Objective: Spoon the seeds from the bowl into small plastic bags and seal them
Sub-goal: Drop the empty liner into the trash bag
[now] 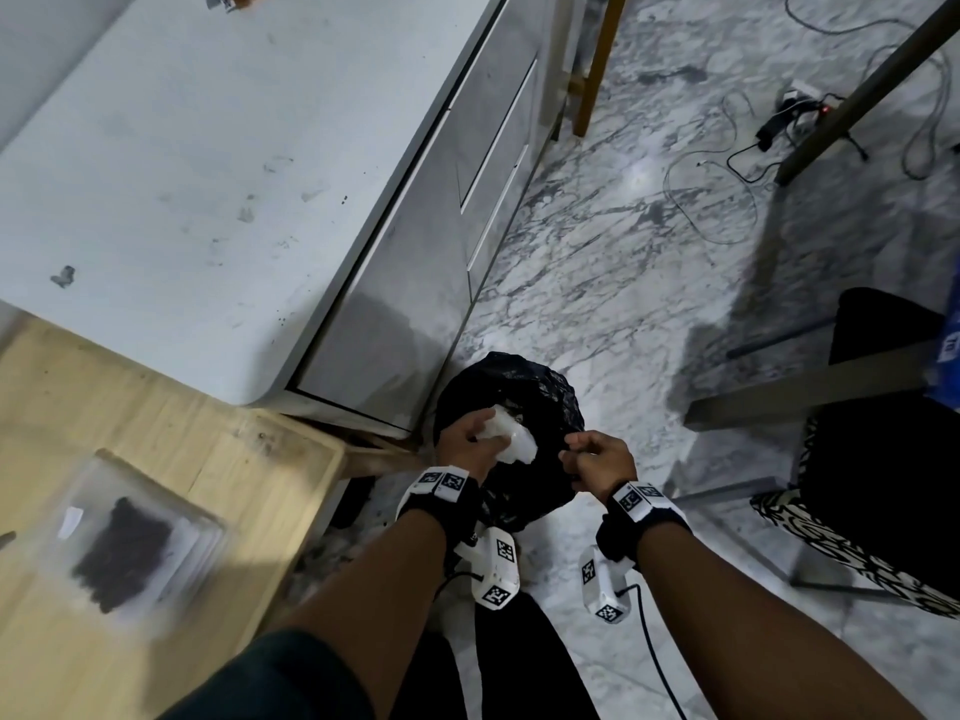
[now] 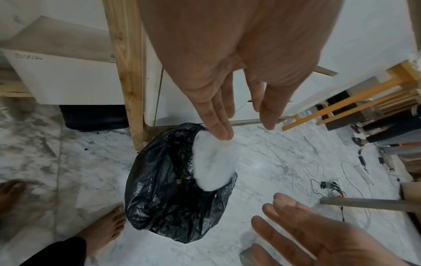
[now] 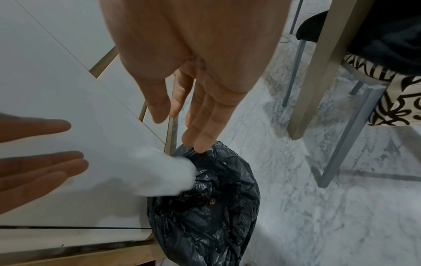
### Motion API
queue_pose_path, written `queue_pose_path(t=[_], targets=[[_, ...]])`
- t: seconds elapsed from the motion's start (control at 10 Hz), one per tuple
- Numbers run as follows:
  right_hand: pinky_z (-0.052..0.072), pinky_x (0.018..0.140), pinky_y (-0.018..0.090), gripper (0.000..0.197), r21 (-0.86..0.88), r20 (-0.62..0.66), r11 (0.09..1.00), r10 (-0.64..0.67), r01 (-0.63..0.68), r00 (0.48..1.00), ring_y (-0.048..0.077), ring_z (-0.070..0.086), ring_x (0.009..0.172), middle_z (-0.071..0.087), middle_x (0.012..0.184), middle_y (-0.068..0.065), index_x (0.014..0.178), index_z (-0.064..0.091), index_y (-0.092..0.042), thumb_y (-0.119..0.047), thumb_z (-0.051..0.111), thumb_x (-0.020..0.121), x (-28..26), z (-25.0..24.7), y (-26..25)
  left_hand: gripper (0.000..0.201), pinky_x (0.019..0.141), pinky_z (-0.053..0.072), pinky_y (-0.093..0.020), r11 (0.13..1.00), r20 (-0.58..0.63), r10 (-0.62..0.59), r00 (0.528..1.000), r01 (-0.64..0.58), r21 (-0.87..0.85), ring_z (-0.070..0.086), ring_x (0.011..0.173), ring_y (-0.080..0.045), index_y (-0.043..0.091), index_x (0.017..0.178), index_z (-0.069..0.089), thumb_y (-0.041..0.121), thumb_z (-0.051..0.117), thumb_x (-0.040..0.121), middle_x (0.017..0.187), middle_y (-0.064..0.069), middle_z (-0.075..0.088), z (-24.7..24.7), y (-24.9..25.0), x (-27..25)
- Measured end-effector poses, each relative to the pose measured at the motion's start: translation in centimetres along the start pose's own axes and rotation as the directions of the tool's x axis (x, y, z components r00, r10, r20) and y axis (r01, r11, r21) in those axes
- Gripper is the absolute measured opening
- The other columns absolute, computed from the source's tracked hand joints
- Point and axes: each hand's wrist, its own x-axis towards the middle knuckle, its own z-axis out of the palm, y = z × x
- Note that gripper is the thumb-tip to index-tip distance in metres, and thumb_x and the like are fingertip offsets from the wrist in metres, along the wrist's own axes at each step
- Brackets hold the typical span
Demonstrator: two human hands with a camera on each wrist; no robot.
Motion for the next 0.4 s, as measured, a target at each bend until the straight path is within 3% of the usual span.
queue_pose_path(t=[0.1,0.2,0.4], targets=[[0.061,0.071,0.045,0.015,-0.02,-0.002,1.0,-0.016,0.016,1.0,0.022,0.063,0.077,0.067,0.088,0.009,0.097,0.07,-0.01,-0.005,0.073,0.083,-0.6,0.0,-0.5,0.039,0.091,0.055,-0.044,1.0,-0.015,-0.018,1.0,0.018,0.008,0.061,0.109,-0.029,0.018,0.114,0.067,0.007,0.076,0.078,0.121,-0.01,0.06,0.3,0.4,-0.1],[0.06,0.068,0.044,0.013,-0.05,-0.004,0.999,-0.02,0.02,1.0,0.022,0.061,0.072,0.07,0.086,0.01,0.088,0.07,-0.017,-0.006,0.073,0.081,-1.3,0.3,-1.0,0.036,0.094,0.054,-0.046,1.0,-0.017,-0.01,1.0,0.011,0.029,0.063,0.108,-0.028,0.02,0.112,0.066,0.011,0.076,0.079,0.119,-0.009,0.06,0.0,0.9,-0.7],[0.06,0.066,0.044,0.016,-0.031,0.008,0.999,-0.02,0.021,1.0,0.018,0.06,0.069,0.067,0.079,0.005,0.088,0.07,-0.016,-0.003,0.069,0.08,-3.0,1.1,-1.5,0.042,0.081,0.054,-0.038,1.0,0.01,-0.003,1.0,0.003,0.031,0.063,0.107,-0.029,0.012,0.123,0.061,0.01,0.073,0.083,0.12,-0.007,0.056,-1.5,1.1,-2.0]])
